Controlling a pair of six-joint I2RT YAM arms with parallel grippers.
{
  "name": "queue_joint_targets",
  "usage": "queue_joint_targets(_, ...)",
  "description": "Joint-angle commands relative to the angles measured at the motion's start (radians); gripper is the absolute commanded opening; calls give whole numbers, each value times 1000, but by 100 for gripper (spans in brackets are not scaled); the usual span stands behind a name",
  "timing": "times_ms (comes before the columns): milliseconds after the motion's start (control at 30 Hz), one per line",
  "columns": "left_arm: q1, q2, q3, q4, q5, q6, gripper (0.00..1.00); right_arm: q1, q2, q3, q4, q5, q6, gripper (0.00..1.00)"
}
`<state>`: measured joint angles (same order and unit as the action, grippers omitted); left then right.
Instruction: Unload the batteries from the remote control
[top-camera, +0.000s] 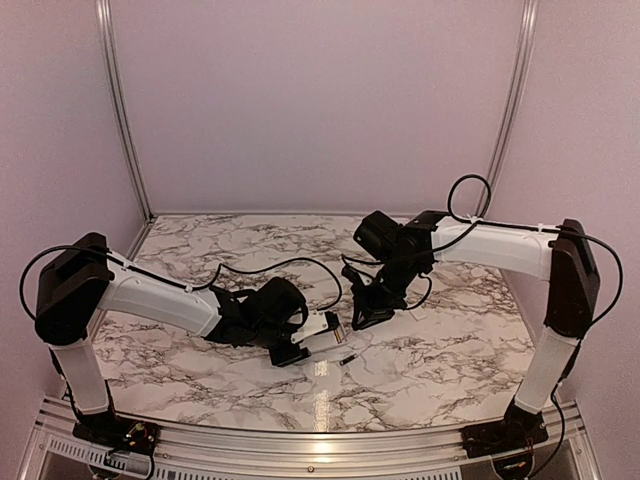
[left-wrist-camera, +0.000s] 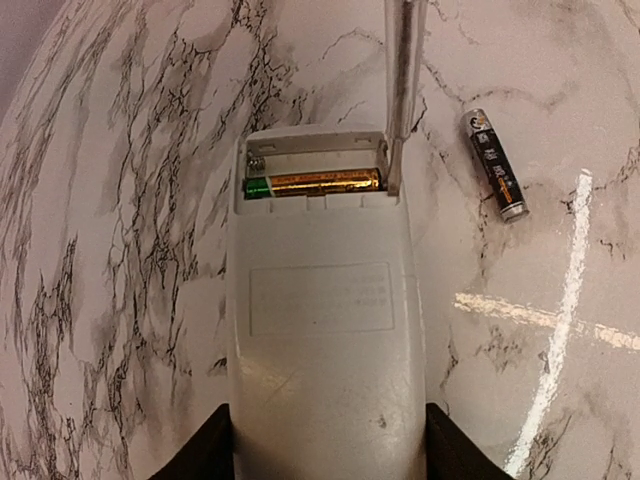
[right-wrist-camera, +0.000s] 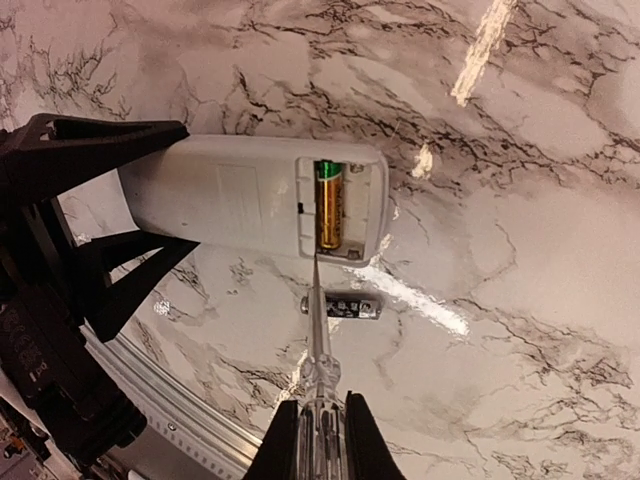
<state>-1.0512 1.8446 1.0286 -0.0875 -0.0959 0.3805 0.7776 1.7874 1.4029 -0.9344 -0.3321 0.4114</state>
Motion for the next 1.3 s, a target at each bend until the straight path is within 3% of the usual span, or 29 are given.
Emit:
queue_joint_targets(0, -3, -22, -8, 48, -14, -34, 0, 28, -25, 2, 12, -19, 19, 0)
queue_joint_targets(867, -11, -95, -68, 22, 35, -132, 0, 37, -62, 148, -116, 46, 15, 0)
queue_joint_targets(1267, -35, -141, -116, -51, 164, -162, 0, 35, -195, 42, -114, 42, 62, 0)
